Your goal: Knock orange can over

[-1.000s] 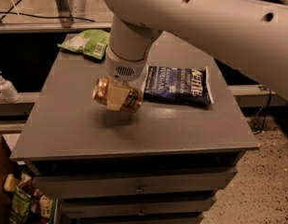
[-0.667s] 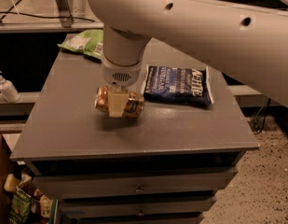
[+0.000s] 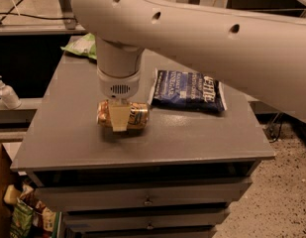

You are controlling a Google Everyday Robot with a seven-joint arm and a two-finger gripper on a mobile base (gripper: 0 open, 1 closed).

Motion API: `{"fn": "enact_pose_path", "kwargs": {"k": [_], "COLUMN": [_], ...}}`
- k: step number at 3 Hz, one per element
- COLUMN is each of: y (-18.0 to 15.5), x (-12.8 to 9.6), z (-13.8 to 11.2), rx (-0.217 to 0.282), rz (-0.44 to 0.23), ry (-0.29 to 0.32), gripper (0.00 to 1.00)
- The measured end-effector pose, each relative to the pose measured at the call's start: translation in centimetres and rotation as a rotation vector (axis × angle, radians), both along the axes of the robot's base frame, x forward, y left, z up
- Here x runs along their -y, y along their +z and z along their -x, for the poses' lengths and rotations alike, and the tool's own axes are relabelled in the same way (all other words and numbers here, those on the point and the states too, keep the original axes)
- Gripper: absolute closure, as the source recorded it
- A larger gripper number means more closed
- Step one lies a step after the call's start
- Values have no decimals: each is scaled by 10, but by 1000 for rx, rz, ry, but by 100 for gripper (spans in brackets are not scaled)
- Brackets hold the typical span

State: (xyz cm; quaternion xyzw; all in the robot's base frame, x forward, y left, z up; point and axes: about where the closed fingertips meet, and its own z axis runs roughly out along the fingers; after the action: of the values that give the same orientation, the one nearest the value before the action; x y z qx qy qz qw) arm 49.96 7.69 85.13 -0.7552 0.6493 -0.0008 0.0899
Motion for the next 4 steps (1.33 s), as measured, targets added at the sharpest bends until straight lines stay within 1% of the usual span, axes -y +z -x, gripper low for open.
{"fn": "enact_pose_path", "kwargs": {"k": [1,2,3,4], "y": [-4,-6,-7,-11], "x": [-2,-5,-2,11], "z": [4,7,8,12], "rx": [-4,-9,-32,-67], "rz": [-5,-17,-105,-271], "ry": [7,6,-39,-133], "gripper": [14,0,0,0]}}
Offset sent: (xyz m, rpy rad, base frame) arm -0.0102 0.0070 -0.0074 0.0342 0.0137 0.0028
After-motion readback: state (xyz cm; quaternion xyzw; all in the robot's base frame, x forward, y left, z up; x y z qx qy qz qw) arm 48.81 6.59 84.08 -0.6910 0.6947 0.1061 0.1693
